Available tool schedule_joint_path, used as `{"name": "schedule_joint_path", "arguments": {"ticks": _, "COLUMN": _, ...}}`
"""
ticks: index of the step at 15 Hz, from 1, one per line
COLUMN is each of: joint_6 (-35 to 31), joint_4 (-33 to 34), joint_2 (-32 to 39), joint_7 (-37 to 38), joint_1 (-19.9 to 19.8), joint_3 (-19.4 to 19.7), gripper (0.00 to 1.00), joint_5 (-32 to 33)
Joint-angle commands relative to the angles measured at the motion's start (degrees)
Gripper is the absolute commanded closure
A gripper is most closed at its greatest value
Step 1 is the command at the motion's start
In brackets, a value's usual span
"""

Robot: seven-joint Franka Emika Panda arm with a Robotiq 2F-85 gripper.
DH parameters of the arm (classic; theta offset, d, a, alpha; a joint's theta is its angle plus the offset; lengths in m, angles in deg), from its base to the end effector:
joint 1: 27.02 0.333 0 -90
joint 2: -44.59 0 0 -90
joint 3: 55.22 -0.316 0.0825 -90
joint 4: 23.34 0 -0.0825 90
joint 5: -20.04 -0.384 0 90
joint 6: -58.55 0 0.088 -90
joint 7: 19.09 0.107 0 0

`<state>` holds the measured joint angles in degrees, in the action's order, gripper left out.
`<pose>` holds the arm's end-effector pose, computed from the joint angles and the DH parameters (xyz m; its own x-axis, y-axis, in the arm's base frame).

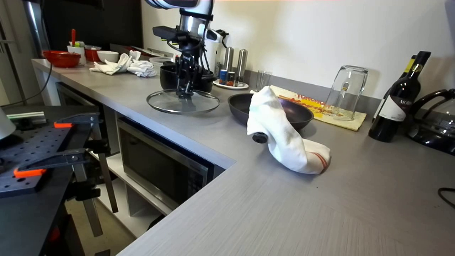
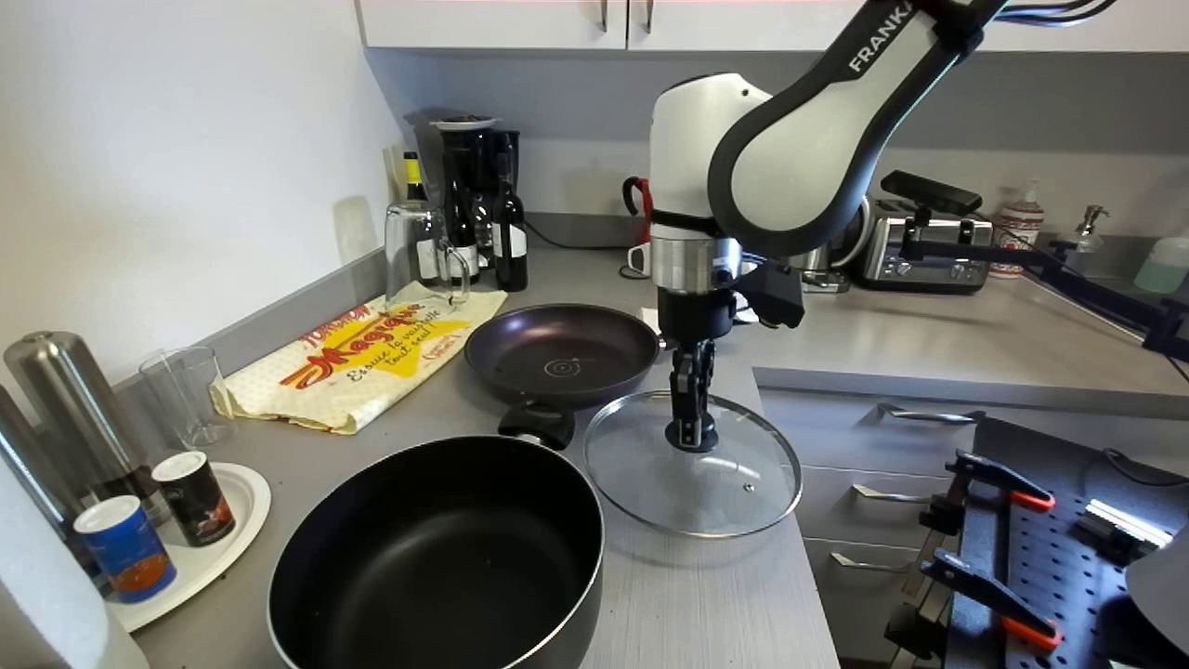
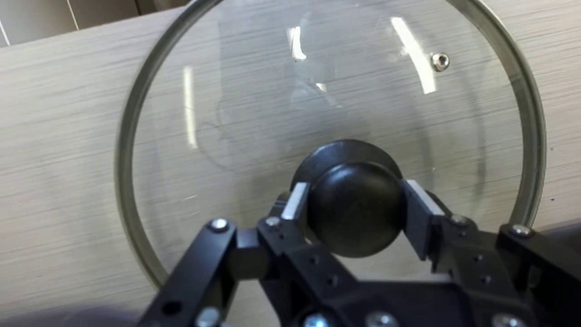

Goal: Put the glass lid on the black pot.

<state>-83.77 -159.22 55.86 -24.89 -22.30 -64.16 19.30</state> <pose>0.4847 0.1193 0.2361 0.9434 0.3223 -0.0780 0.3195 -0.9465 -0.0455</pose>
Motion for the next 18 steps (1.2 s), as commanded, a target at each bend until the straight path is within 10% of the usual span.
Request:
{"name": "schedule_joint_path", "arguments": {"ticks": 1, "joint_6": 2.5, "joint_4": -3.2, "joint_2": -6.9, "joint_7": 0.3, "joint_1": 0.5, "joint_3": 0.7, "gripper": 0.74, "joint_5": 0.5}}
{"name": "schedule_joint_path", "arguments": {"ticks": 18, "joint_6": 14.9, "joint_4": 4.6, "joint_2": -13.6, "joint_7": 3.9, "joint_1": 3.8, "joint_3": -1.3, "gripper": 0.74, "joint_5": 8.2}}
